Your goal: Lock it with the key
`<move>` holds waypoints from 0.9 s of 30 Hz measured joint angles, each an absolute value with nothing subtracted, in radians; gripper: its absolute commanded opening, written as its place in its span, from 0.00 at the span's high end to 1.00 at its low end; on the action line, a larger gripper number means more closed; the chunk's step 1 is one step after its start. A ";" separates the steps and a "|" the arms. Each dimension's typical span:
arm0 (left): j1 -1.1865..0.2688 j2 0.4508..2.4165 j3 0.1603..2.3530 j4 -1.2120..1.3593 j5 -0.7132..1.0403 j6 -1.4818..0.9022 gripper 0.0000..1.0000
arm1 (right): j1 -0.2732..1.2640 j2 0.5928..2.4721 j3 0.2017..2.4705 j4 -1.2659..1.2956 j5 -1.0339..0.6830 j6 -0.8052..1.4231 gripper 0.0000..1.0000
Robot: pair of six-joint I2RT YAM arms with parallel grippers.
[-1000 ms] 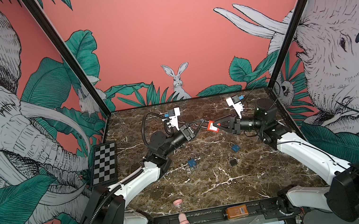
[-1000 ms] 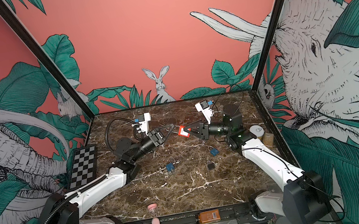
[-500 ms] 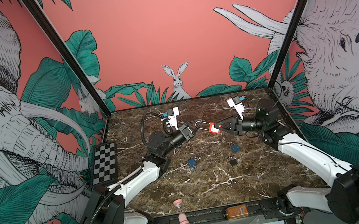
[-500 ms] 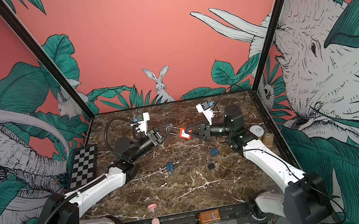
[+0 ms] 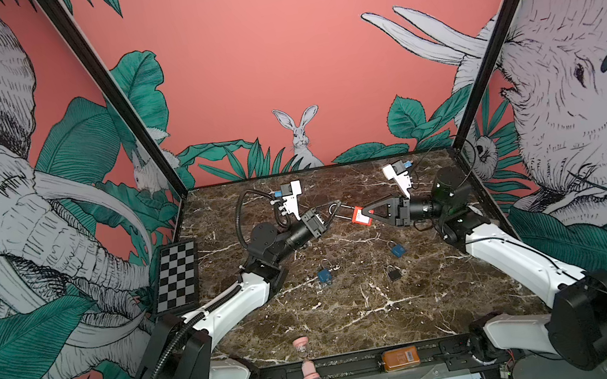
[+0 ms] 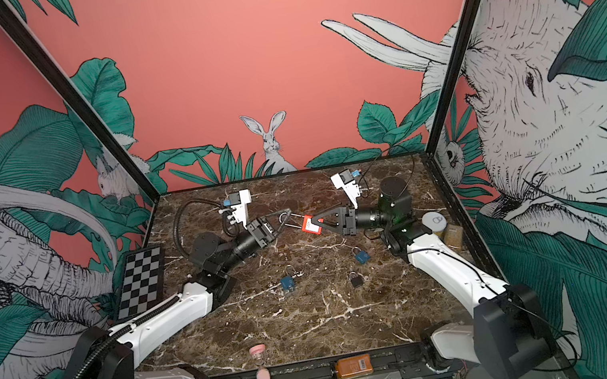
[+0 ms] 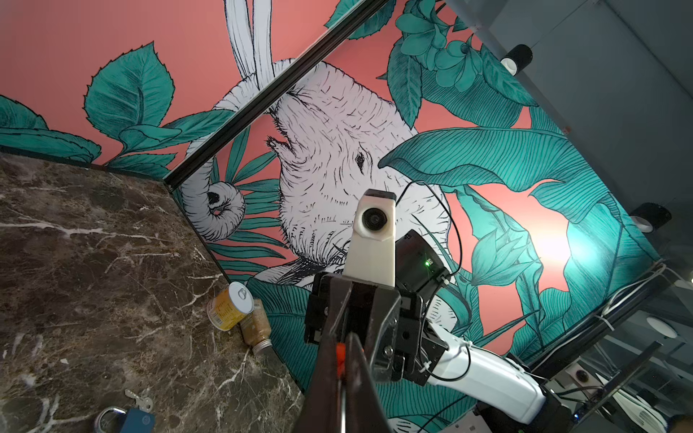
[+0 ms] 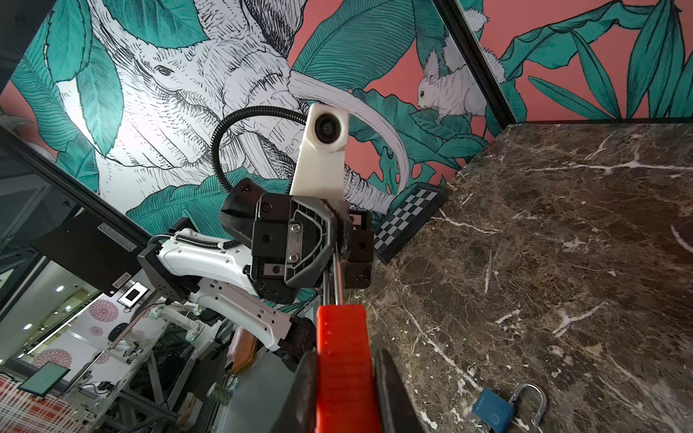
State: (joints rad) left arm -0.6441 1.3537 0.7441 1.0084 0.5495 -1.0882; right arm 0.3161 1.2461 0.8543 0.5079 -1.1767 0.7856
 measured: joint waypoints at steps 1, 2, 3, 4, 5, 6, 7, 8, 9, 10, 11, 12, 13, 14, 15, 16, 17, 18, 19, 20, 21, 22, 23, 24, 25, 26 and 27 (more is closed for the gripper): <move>-0.644 1.354 0.744 1.015 0.550 -1.085 1.00 | 0.316 1.248 0.854 0.516 -1.180 0.795 1.00; -0.644 1.354 0.743 1.022 0.553 -1.081 1.00 | 0.316 1.248 0.855 0.522 -1.184 0.804 1.00; -0.644 1.355 0.743 1.028 0.555 -1.079 1.00 | 0.316 1.248 0.855 0.529 -1.186 0.812 1.00; -0.644 1.357 0.743 1.038 0.557 -1.079 1.00 | 0.316 1.248 0.855 0.536 -1.187 0.820 1.00; -0.645 1.361 0.743 1.050 0.561 -1.077 1.00 | 0.316 1.248 0.855 0.543 -1.187 0.828 1.00; -0.645 1.366 0.743 1.063 0.562 -1.077 1.00 | 0.316 1.249 0.855 0.551 -1.188 0.839 1.00; -0.645 1.371 0.744 1.074 0.565 -1.077 1.00 | 0.316 1.250 0.855 0.558 -1.189 0.847 1.00; -0.645 1.377 0.744 1.089 0.567 -1.076 1.00 | 0.315 1.253 0.855 0.567 -1.190 0.856 1.00; -0.645 1.383 0.744 1.100 0.569 -1.076 1.00 | 0.315 1.255 0.855 0.573 -1.191 0.864 1.00; -0.645 1.389 0.744 1.109 0.569 -1.076 1.00 | 0.315 1.257 0.855 0.577 -1.192 0.869 1.00; -0.645 1.395 0.744 1.121 0.569 -1.077 1.00 | 0.315 1.259 0.855 0.580 -1.192 0.873 1.00; -0.645 1.401 0.744 1.132 0.570 -1.077 1.00 | 0.314 1.262 0.855 0.585 -1.193 0.879 1.00; -0.645 1.406 0.744 1.141 0.570 -1.077 1.00 | 0.314 1.264 0.855 0.588 -1.193 0.883 1.00; -0.645 1.412 0.744 1.152 0.570 -1.078 1.00 | 0.314 1.266 0.855 0.590 -1.193 0.887 1.00; -0.645 1.417 0.744 1.161 0.570 -1.078 1.00 | 0.314 1.269 0.855 0.593 -1.193 0.891 1.00; -0.646 1.422 0.744 1.167 0.574 -1.078 1.00 | 0.315 1.272 0.856 0.596 -1.193 0.892 1.00; -0.653 1.429 0.745 1.175 0.581 -1.079 1.00 | 0.320 1.276 0.859 0.599 -1.192 0.895 1.00; -0.664 1.438 0.746 1.183 0.583 -1.080 1.00 | 0.329 1.281 0.862 0.603 -1.192 0.896 1.00; -0.665 1.442 0.746 1.189 0.585 -1.081 1.00 | 0.331 1.283 0.862 0.605 -1.191 0.900 1.00; -0.665 1.446 0.747 1.197 0.584 -1.081 1.00 | 0.331 1.287 0.863 0.617 -1.190 0.908 1.00; -0.664 1.447 0.747 1.203 0.583 -1.081 1.00 | 0.331 1.290 0.863 0.628 -1.190 0.915 1.00; -0.664 1.448 0.747 1.206 0.583 -1.081 1.00 | 0.332 1.295 0.864 0.638 -1.190 0.920 1.00; -0.664 1.448 0.747 1.208 0.580 -1.081 1.00 | 0.332 1.299 0.867 0.645 -1.192 0.926 1.00; -0.662 1.448 0.747 1.211 0.578 -1.081 1.00 | 0.332 1.304 0.872 0.649 -1.193 0.930 1.00; -0.661 1.448 0.747 1.214 0.575 -1.081 1.00 | 0.333 1.308 0.878 0.650 -1.194 0.931 1.00; -0.660 1.448 0.747 1.217 0.572 -1.081 1.00 | 0.333 1.312 0.884 0.647 -1.195 0.930 1.00; -0.660 1.448 0.747 1.219 0.570 -1.081 1.00 | 0.333 1.314 0.890 0.639 -1.198 0.922 1.00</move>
State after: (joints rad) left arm -0.6598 1.4475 0.7471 1.2190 0.5701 -1.0809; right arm 0.3332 1.3136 0.8898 0.6392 -1.1976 0.9222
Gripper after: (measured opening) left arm 0.063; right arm 0.199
